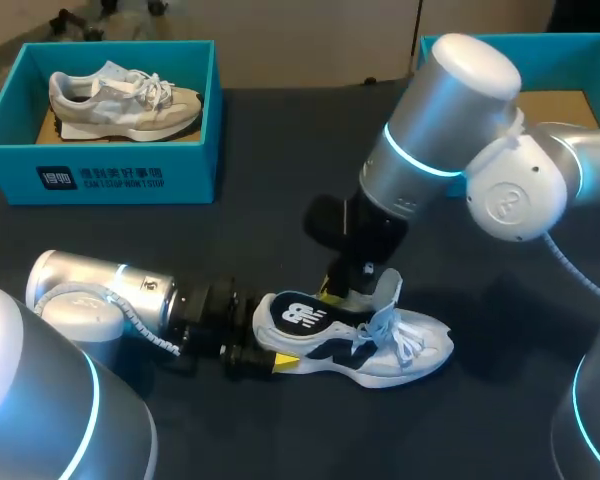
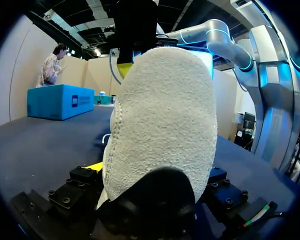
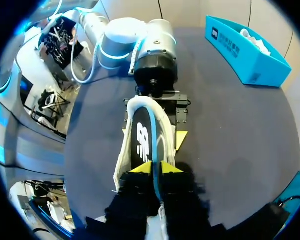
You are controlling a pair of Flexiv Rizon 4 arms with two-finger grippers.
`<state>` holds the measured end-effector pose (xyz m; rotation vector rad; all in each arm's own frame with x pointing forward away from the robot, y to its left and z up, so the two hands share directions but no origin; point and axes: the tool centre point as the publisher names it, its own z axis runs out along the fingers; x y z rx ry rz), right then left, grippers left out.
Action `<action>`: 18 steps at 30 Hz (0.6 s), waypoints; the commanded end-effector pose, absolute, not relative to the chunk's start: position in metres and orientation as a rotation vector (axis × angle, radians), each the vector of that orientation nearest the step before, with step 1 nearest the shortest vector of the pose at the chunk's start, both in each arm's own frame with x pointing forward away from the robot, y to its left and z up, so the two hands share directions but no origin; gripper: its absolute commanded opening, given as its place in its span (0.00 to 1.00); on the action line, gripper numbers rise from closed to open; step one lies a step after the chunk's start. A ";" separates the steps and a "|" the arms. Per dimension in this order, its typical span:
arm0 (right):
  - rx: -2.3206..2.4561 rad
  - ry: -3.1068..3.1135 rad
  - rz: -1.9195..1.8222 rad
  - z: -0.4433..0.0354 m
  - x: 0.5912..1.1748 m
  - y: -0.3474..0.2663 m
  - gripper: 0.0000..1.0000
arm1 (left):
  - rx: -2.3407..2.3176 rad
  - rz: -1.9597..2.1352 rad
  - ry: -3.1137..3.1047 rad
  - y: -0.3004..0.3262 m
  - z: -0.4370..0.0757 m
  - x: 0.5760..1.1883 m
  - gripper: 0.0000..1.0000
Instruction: Take the shoe out of the shoebox, open the shoe tongue, remove and reinsert the insole, then place the shoe into the shoebox
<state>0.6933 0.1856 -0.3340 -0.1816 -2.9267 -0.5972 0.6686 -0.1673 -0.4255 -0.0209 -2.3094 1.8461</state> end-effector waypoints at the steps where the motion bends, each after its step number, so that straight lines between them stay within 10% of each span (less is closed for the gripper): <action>1: -0.173 -2.917 -0.599 -0.339 0.695 0.192 0.00 | -0.018 1.844 -2.312 -0.166 -0.430 0.668 0.00; 18: -0.185 -2.978 -0.550 -0.292 0.683 0.177 0.00 | -0.018 1.844 -2.312 -0.166 -0.430 0.668 0.00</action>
